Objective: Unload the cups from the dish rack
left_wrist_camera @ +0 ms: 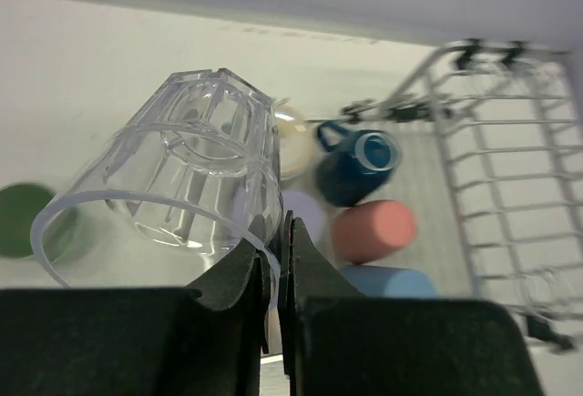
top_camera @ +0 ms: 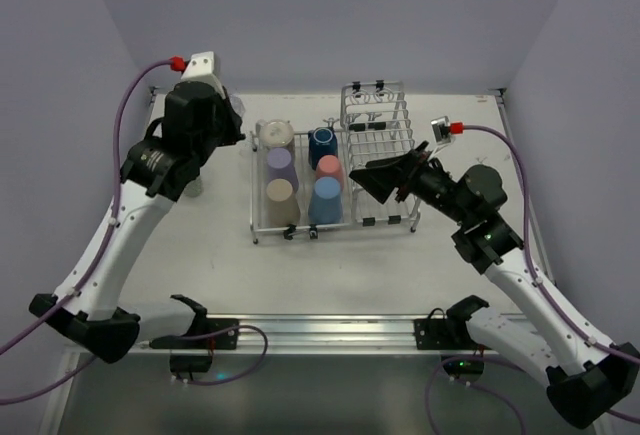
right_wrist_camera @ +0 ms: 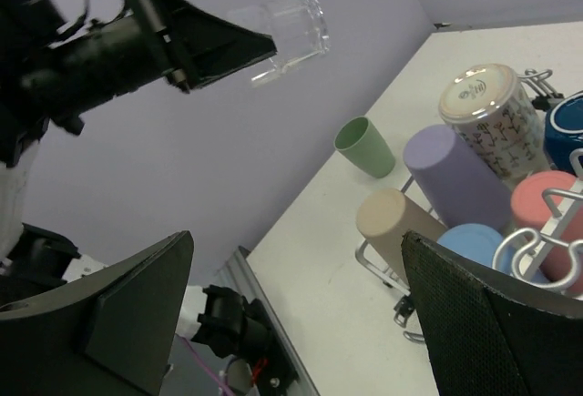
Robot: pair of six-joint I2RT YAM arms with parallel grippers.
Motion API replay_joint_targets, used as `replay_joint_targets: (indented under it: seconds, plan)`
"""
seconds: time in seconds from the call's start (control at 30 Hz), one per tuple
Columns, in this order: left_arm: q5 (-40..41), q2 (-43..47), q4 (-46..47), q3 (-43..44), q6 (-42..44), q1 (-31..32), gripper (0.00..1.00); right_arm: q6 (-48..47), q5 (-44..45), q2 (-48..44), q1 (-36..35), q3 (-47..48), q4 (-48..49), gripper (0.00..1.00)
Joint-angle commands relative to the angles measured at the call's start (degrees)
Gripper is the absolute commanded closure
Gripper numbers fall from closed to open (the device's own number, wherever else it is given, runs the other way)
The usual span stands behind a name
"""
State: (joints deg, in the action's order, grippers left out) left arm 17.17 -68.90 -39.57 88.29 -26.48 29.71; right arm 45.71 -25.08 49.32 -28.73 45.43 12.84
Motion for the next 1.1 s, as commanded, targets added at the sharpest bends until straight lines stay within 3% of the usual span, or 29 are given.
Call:
replay_joint_targets:
  seconds: [0.0, 0.23, 0.33, 0.67, 1.07]
  plan:
    - [-2.13, -4.99, -9.2, 3.02, 4.94, -7.46, 1.0, -6.68, 0.56, -2.03, -0.1, 3.17, -7.29, 0.01]
    - [-13.19, -19.85, -9.65, 10.93, 6.62, -20.73, 1.0, -10.12, -0.23, -3.53, -0.1, 3.35, -11.52, 0.01]
    - [-17.33, -26.97, -11.05, 15.76, 6.7, -23.55, 1.0, -10.29, -0.76, -3.79, -0.27, 2.82, -11.61, 0.01]
    - [-19.37, -41.82, -15.44, 21.66, 6.7, -25.06, 1.0, -10.99, -0.06, -2.91, -1.68, 2.91, -12.05, 0.01]
    - [-17.52, -44.82, -13.51, 14.19, 8.46, -24.27, 1.0, -12.14, 2.84, -3.09, -3.96, 3.26, -12.67, 0.01]
